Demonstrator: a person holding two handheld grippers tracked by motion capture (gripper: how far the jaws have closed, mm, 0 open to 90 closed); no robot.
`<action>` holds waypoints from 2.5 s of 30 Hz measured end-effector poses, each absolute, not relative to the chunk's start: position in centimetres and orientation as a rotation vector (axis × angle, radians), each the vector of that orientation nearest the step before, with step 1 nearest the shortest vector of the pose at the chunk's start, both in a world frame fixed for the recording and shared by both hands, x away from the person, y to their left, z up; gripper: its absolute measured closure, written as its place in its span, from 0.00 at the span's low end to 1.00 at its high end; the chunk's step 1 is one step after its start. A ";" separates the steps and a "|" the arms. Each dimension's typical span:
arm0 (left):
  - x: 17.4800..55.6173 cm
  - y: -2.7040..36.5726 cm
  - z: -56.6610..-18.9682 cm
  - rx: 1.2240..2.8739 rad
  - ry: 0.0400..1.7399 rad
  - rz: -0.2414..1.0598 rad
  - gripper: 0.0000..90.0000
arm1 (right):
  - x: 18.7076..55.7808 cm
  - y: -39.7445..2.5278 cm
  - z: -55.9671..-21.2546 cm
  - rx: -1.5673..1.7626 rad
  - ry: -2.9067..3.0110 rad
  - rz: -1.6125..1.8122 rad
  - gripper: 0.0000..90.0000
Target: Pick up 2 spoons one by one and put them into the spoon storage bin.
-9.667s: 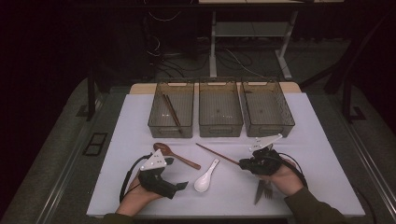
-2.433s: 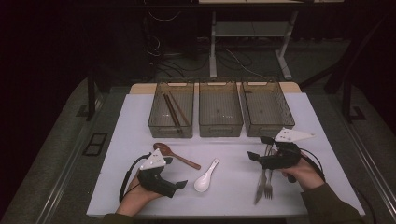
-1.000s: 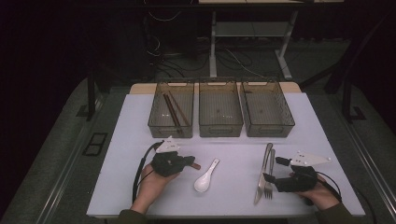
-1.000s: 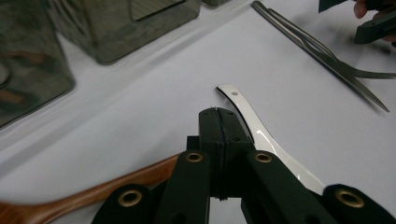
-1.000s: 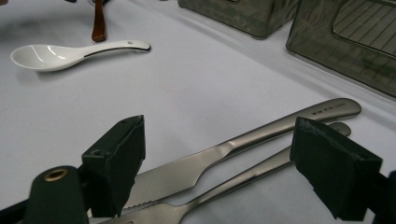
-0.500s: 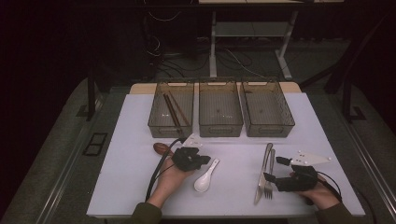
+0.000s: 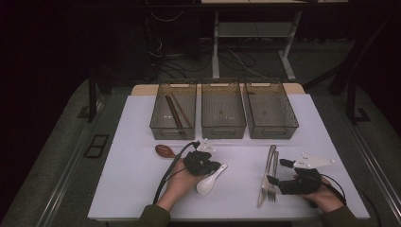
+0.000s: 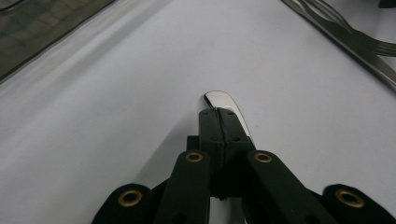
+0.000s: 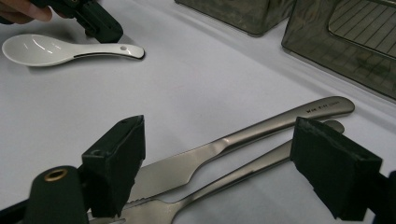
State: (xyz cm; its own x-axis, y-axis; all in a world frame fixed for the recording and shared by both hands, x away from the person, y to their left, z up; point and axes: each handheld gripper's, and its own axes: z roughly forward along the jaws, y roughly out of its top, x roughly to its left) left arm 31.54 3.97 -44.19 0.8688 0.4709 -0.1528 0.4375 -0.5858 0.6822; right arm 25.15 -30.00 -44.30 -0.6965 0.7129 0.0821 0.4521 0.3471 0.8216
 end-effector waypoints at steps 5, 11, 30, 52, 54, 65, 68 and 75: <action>31.1 3.3 -44.0 2.274 0.595 0.015 0.99 | 25.1 -30.0 -44.3 1.037 2.327 1.272 0.20; 30.7 2.7 -44.0 2.288 0.543 -0.022 0.99 | 25.1 -30.0 -44.3 1.031 2.328 1.271 0.20; 29.8 5.6 -43.0 2.207 0.594 0.030 0.74 | 25.1 -30.0 -44.2 1.025 2.325 1.267 0.20; 26.8 9.1 -44.1 2.179 0.672 0.026 0.44 | 25.0 -30.0 -44.2 1.018 2.326 1.251 0.20; 26.8 9.0 -44.2 2.196 0.665 0.026 0.44 | 25.0 -30.0 -44.2 1.017 2.327 1.250 0.20; 26.8 8.7 -44.6 2.237 0.632 0.017 0.47 | 25.0 -29.9 -44.3 1.011 2.332 1.243 0.20; 26.7 8.5 -44.7 2.259 0.623 0.030 0.48 | 25.0 -29.9 -44.3 1.009 2.333 1.243 0.20; 26.7 8.5 -44.6 2.253 0.616 0.003 0.50 | 25.0 -29.9 -44.3 1.009 2.332 1.240 0.20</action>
State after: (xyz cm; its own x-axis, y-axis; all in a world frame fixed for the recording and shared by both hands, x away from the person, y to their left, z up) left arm 26.72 8.54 -44.63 0.8823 0.4315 -0.1881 0.4295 -0.5746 0.6967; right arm 25.01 -29.93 -44.27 -0.7026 0.7098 0.0504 0.4389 0.3766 0.8158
